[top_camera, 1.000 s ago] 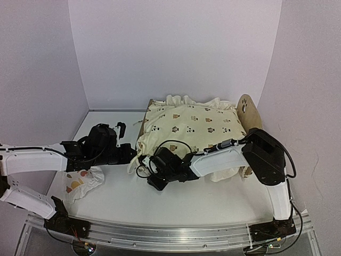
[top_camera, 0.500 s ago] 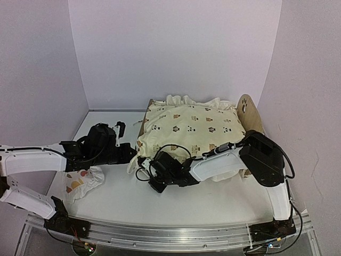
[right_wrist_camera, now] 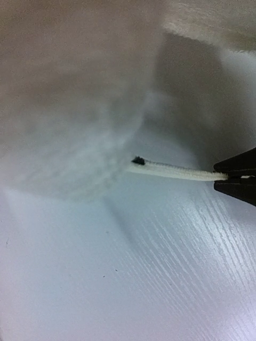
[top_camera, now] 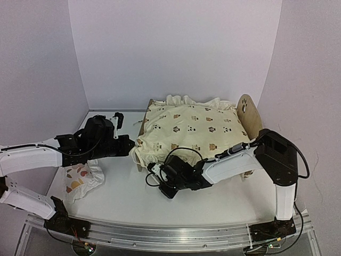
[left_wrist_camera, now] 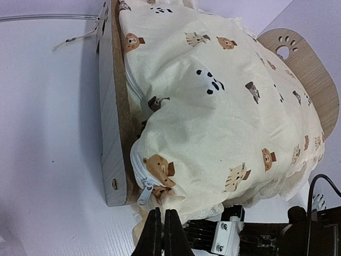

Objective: Set up the pet bed

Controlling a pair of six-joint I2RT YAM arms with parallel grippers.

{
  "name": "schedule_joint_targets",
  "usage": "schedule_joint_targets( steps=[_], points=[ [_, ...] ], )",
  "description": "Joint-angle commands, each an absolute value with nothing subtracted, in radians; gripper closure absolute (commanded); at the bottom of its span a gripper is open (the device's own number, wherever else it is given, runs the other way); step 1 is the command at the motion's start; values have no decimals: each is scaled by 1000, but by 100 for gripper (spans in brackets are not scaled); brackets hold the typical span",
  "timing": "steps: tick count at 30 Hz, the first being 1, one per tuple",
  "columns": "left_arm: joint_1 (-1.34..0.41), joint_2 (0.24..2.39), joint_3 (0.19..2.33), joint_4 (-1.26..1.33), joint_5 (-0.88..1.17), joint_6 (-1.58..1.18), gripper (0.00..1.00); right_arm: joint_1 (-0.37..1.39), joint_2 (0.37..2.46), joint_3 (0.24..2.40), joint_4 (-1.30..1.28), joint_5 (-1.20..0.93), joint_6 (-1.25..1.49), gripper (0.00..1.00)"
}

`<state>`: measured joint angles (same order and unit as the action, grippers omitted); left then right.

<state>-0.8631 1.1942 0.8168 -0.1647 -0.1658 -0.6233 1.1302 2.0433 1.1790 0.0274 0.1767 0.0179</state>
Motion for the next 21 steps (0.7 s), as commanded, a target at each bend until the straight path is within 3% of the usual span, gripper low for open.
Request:
schedule_joint_targets(
  steps=[1,4,9,12,21],
  points=[
    [-861,1180,895,-193,-209,-587,100,1138,1993,1142,-24,156,36,100],
    [-861,1185,907,-205,-202,-573,100,1139,1991,1132,-23,157,38,100],
    [-861,1180,873,-201,-179,-596,92,1140,1988,1129,-24,147,41,100],
    [-861,1179,841,-179,-171,-606,100,1140,1988,1130,-23,140,43,100],
    [-861,1200,926,-176,-210,-547,100,1146,1955,1080,-27,133,62,100]
  ],
)
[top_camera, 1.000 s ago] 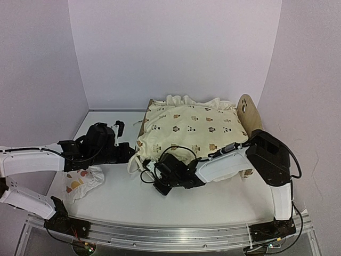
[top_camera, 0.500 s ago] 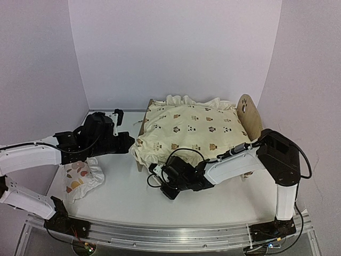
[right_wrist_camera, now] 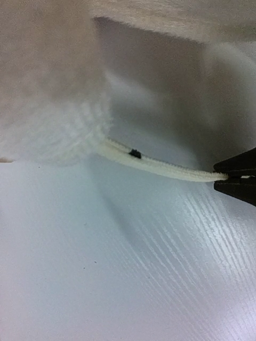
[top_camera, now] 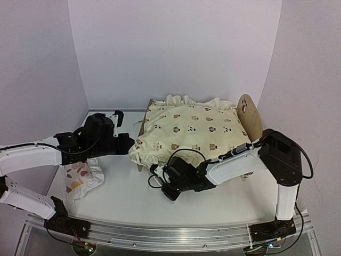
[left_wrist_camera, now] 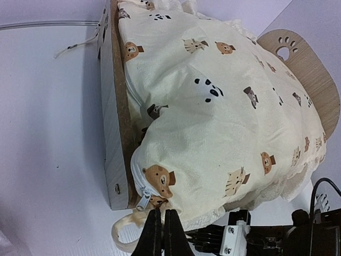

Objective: Set up the pet bed

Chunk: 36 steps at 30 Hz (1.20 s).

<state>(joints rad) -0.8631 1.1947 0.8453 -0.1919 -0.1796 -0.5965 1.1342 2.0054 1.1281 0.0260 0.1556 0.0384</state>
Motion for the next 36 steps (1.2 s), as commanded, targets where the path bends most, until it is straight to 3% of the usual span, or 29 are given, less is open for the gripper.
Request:
schedule_joint_targets(
  steps=[1,19,27,36],
  points=[
    [-861,1211,949,-183,-220,-535,100,1146,1945,1065,-29,135,65,100],
    [-746,1488,1282,-124,-252,-379,100,1164,1848,853,-54,155,120,100],
    [-704,1576,1440,-158,-259,-341,100,1194,1855,857,-71,21,111,100],
    [-698,1576,1417,-185,-256,-357,100,1215,1809,767,-122,-118,166,100]
  ],
)
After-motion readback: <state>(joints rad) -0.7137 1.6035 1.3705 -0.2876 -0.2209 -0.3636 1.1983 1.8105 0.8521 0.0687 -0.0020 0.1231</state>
